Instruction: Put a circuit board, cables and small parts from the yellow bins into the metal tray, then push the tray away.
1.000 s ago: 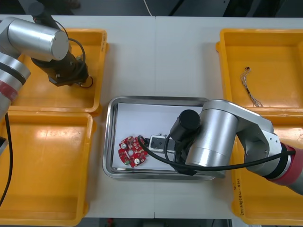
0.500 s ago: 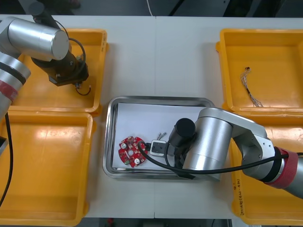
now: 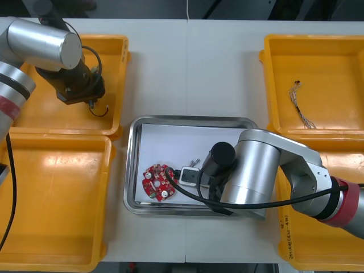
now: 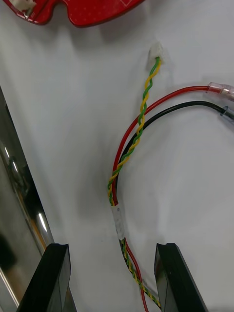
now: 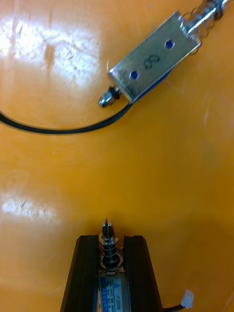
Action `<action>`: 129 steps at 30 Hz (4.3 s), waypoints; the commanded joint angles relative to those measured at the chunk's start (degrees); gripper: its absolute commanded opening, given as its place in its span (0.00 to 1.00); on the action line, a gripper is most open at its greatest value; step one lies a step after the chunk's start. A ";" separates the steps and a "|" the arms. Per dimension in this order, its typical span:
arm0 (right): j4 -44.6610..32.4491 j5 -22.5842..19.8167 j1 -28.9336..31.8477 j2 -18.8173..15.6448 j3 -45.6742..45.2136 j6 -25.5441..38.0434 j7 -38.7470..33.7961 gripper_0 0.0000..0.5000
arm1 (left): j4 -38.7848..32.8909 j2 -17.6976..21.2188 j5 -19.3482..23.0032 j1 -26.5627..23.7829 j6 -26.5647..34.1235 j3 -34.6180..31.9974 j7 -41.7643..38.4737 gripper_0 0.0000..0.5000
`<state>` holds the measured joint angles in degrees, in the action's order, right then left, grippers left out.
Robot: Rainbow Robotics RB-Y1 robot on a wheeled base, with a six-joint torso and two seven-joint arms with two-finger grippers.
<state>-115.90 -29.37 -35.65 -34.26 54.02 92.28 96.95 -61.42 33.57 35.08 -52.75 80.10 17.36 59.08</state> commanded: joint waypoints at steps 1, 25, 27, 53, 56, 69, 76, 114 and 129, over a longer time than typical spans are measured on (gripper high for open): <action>-3.02 -0.25 0.50 0.86 -3.30 1.50 -1.94 1.00 | -5.03 2.21 0.34 -2.62 4.97 -4.09 -2.57 0.00; -16.20 -3.41 0.59 -0.19 -23.61 17.72 -2.82 1.00 | -27.35 3.26 1.13 -2.62 29.76 -9.36 -0.11 0.00; -16.20 -6.14 0.76 -1.42 -27.30 17.72 -2.74 1.00 | -29.28 3.00 1.57 -2.62 29.90 -9.27 -0.19 0.00; -5.48 -11.85 3.05 -7.84 -52.52 17.72 -1.94 1.00 | -42.47 -2.54 4.29 -2.62 29.90 0.31 -8.81 0.00; -3.90 -10.45 2.96 -7.93 -53.58 17.72 -1.68 1.00 | -42.73 -3.77 4.29 -2.62 29.90 2.24 -9.51 0.00; 6.21 -6.05 2.08 -8.19 -54.98 17.72 -1.33 1.00 | -42.64 -7.02 3.68 0.64 29.32 11.12 -12.32 0.00; 15.00 -7.46 -3.55 -7.14 -54.98 17.23 -0.63 1.00 | -42.64 -7.02 2.01 3.18 24.22 15.60 -12.85 0.00; 43.56 -2.89 -11.02 0.69 -54.81 -3.16 6.49 1.00 | -32.89 -6.58 -4.94 6.52 9.90 24.13 -12.50 0.00; 45.06 -3.41 -7.94 0.69 -53.66 -9.40 7.11 1.00 | -32.98 -6.58 -5.11 6.52 9.72 24.13 -12.94 1.00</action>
<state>-69.99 -32.46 -44.20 -33.90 0.86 84.35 102.54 -93.86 27.68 30.64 -46.45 90.39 40.75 50.49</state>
